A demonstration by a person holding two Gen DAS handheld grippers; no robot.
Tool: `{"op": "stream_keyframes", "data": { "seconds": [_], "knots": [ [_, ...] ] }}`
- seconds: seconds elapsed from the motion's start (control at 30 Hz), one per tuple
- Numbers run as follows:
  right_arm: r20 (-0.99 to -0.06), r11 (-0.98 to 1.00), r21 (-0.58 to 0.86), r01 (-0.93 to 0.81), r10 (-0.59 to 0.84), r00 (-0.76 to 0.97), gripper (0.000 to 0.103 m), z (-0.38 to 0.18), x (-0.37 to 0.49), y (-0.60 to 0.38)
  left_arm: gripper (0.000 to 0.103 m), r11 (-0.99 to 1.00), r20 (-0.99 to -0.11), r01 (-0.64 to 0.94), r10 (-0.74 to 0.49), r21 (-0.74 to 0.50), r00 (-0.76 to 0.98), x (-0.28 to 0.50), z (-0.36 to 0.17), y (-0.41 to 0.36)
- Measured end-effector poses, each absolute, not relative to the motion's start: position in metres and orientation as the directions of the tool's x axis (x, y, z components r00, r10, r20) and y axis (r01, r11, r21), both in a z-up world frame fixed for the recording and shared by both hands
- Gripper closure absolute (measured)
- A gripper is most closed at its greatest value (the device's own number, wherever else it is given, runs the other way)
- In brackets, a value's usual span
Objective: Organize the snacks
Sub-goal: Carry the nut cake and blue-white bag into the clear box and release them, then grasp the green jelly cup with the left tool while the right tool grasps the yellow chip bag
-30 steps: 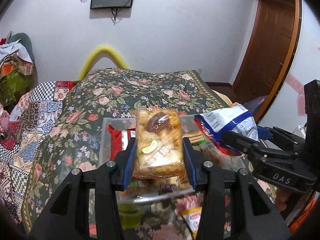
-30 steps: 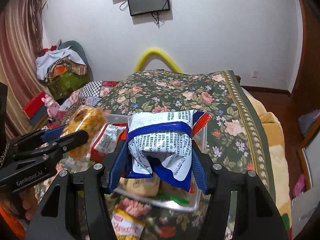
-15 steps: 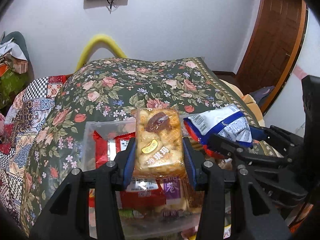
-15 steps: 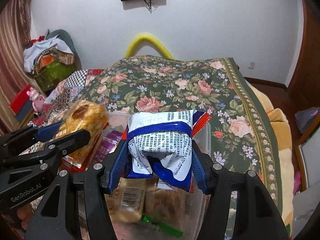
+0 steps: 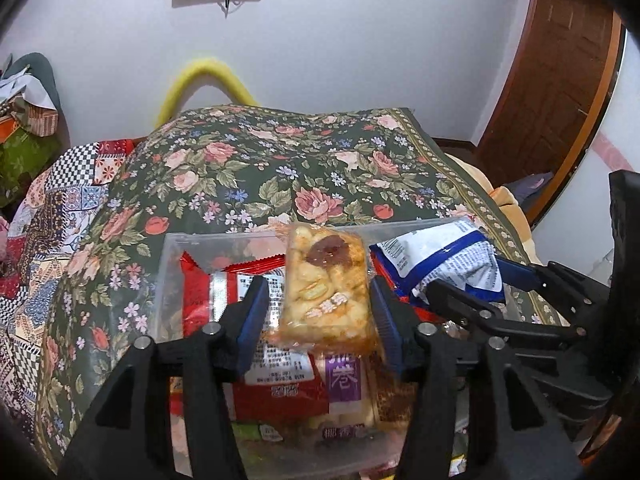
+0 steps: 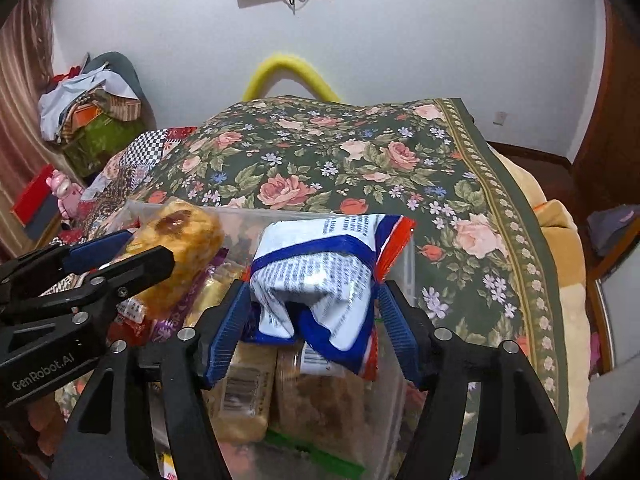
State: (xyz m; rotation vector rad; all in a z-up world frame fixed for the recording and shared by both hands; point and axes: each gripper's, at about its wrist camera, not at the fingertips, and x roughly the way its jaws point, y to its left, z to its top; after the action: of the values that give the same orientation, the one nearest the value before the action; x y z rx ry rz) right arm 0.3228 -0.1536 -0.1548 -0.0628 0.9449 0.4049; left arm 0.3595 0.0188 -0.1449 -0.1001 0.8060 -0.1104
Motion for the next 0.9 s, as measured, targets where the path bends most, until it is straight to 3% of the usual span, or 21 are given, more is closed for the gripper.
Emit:
{"op": "stream_keyframes", "data": {
  "seconds": [0.17, 0.47, 0.9],
  "knots": [
    [-0.781, 0.923, 0.138, -0.358, 0.324, 0.534, 0.029, -0.139, 0.310, -0.163, 0.046, 0.991, -0.676, 0.064, -0.127, -0.117, 0.726, 0.335, -0.123, 0.027],
    [-0.751, 0.915, 0.128, -0.382, 0.341, 0.565, 0.026, -0.115, 0.272, -0.170, 0.036, 0.996, -0.640, 0.050, -0.088, -0.077, 0.763, 0.286, -0.095, 0.052],
    [-0.800, 0.907, 0.133, -0.399, 0.336, 0.497, 0.019, -0.144, 0.216, -0.161, 0.031, 0.997, -0.741, 0.038, -0.078, -0.071, 0.667, 0.235, -0.145, 0.073]
  ]
}}
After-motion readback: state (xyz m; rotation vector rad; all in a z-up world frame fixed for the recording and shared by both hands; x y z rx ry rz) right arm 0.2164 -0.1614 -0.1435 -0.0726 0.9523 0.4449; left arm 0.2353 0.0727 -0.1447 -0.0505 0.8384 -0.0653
